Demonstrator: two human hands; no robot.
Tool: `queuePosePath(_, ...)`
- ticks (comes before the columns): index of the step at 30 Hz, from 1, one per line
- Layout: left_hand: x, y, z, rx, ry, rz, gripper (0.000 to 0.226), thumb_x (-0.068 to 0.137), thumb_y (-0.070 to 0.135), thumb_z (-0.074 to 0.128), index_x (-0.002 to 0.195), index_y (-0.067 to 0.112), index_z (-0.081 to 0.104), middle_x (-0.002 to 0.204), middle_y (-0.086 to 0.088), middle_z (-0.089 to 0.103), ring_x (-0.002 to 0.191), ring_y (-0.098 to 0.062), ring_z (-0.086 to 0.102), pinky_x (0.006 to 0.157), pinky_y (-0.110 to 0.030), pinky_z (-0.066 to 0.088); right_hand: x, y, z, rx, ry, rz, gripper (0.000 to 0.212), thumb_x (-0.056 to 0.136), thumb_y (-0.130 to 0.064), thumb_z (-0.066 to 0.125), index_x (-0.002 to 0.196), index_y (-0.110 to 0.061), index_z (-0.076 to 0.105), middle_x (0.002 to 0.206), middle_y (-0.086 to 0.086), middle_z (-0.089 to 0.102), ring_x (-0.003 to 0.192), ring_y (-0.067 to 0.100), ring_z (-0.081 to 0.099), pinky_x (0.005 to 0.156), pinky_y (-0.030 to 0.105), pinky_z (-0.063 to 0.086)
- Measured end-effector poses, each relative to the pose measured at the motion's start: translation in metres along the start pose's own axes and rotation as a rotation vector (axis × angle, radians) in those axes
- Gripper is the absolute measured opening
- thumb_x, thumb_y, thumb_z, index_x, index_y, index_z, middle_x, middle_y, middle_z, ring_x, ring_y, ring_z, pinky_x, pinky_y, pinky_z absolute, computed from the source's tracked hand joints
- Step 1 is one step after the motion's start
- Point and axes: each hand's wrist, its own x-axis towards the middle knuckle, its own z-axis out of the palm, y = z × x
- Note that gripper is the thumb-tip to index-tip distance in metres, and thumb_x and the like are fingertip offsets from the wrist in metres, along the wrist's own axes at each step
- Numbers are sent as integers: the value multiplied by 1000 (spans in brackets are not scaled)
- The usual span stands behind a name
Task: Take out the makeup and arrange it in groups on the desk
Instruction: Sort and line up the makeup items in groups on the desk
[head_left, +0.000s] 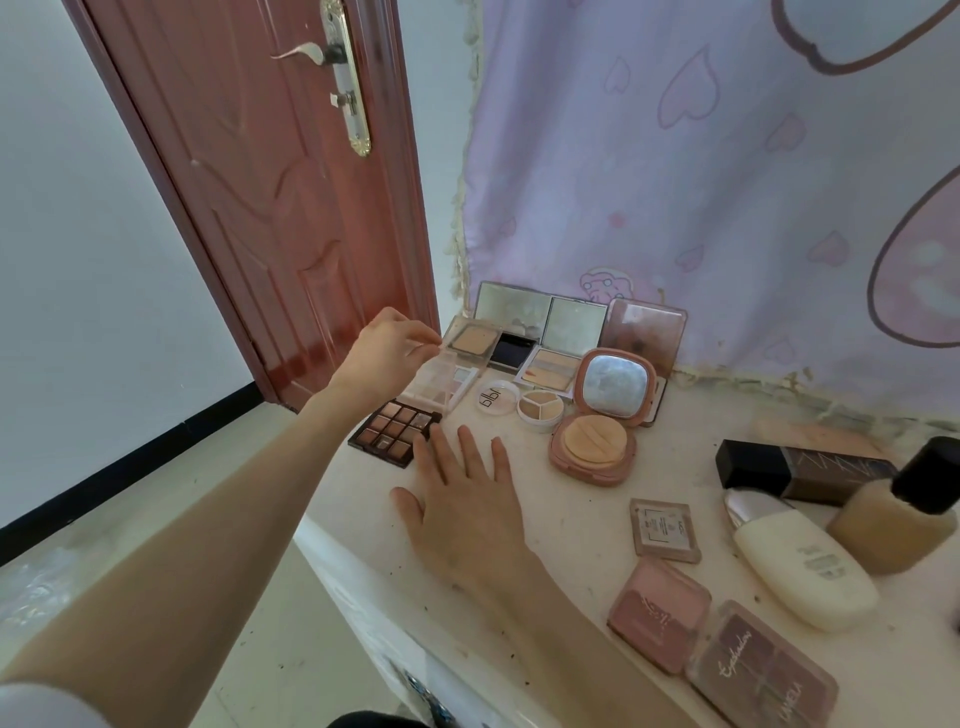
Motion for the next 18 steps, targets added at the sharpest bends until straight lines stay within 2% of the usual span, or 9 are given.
queuePosePath(7, -8, -3, 4, 14, 7, 56, 25, 94, 25, 50, 114, 19, 64, 119, -1, 53, 99, -12, 51, 88, -20, 33, 1, 0, 1, -7, -1, -2, 60, 98, -48, 11, 150, -20, 0, 158, -6, -8, 144, 21, -15, 113, 50, -17)
queuePosePath(10, -12, -5, 1, 33, -28, 82, 28, 96, 22, 46, 120, 19, 61, 127, -3, 54, 112, -18, 52, 94, -23, 33, 1, -1, 2, -15, 3, -1, 60, 98, -48, 11, 150, -20, 1, 158, -5, -8, 144, 21, -15, 113, 50, -16)
queuePosePath(12, -17, -3, -2, 49, -52, 100, 32, 98, 18, 42, 126, 17, 56, 136, -5, 49, 126, -19, 44, 104, -28, 29, 0, -1, 2, -11, 17, 3, 60, 98, -47, 12, 150, -19, 2, 158, -4, -7, 144, 21, -13, 114, 48, -15)
queuePosePath(15, -30, 3, -10, 32, -78, 129, 37, 98, 11, 39, 134, 15, 48, 143, -5, 42, 135, -18, 33, 110, -28, 22, -1, -1, -1, 62, 59, 18, 55, 101, -35, 18, 150, -13, 9, 158, 3, 0, 145, 20, -6, 116, 40, -11)
queuePosePath(18, -49, 10, -12, -64, 1, 104, 37, 97, 7, 38, 132, 14, 50, 138, -6, 47, 130, -20, 40, 110, -33, 29, -5, 5, -15, 272, 134, 55, 49, 99, -14, 29, 147, -7, 19, 157, 9, 12, 144, 21, 8, 116, 32, 4)
